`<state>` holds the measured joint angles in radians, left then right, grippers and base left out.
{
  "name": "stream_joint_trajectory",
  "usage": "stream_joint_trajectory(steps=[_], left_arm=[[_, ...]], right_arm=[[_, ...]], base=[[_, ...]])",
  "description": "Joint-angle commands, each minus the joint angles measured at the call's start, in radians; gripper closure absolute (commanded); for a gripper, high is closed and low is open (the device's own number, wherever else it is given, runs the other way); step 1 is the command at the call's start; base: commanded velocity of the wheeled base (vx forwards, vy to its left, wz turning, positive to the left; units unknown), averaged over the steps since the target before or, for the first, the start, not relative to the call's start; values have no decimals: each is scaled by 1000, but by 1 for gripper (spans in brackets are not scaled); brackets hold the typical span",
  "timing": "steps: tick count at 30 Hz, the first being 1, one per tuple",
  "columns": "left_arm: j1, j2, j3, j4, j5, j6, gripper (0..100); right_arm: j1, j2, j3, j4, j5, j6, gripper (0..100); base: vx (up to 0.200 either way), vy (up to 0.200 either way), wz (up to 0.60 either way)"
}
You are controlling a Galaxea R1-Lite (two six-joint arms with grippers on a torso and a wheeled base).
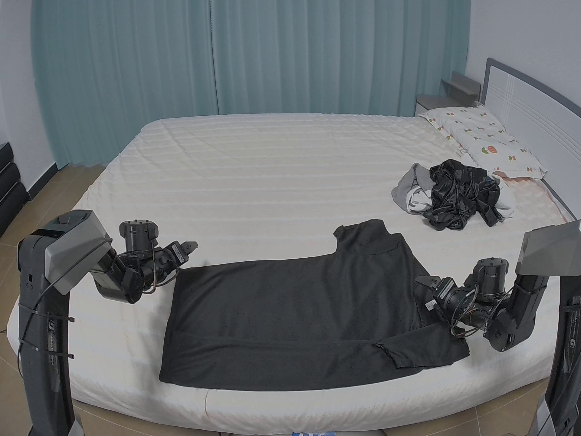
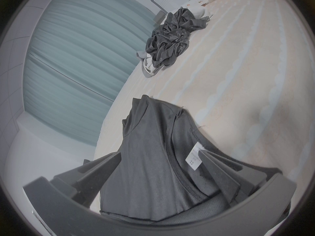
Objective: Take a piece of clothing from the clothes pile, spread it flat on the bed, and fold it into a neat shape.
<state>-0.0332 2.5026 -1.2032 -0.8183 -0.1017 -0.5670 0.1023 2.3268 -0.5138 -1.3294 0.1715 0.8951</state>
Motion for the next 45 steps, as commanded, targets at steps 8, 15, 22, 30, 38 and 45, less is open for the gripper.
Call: stream_joint_trajectory(steps=[8,15,22,30,38,45], left_arm=[[-27,13,44,-5,2,-1,0],[-27,21,36,-5,4,-1,0],[-20,12,40,-10,8,-5,100],[-7,-18,80,-71,34,-4,100],[-1,-51,102,-78,59,-8,100],[15,-57,136,-110,57,-13,100]], right_arm=[[-3,2,-6,-1,0,-7,0],[-3,-4,-6,-1,0,-7,0],[-3,-12,-8,-1,-3,-7,0],[-1,-32,-11,-14,-18,-7,0],[-6,-78,-22,-11,-29,-15,0],[-23,-35,-152,41,-29,-140,0]], base=[[0,0,0],[0,0,0],[0,0,0],[0,0,0],[0,0,0],[0,0,0]])
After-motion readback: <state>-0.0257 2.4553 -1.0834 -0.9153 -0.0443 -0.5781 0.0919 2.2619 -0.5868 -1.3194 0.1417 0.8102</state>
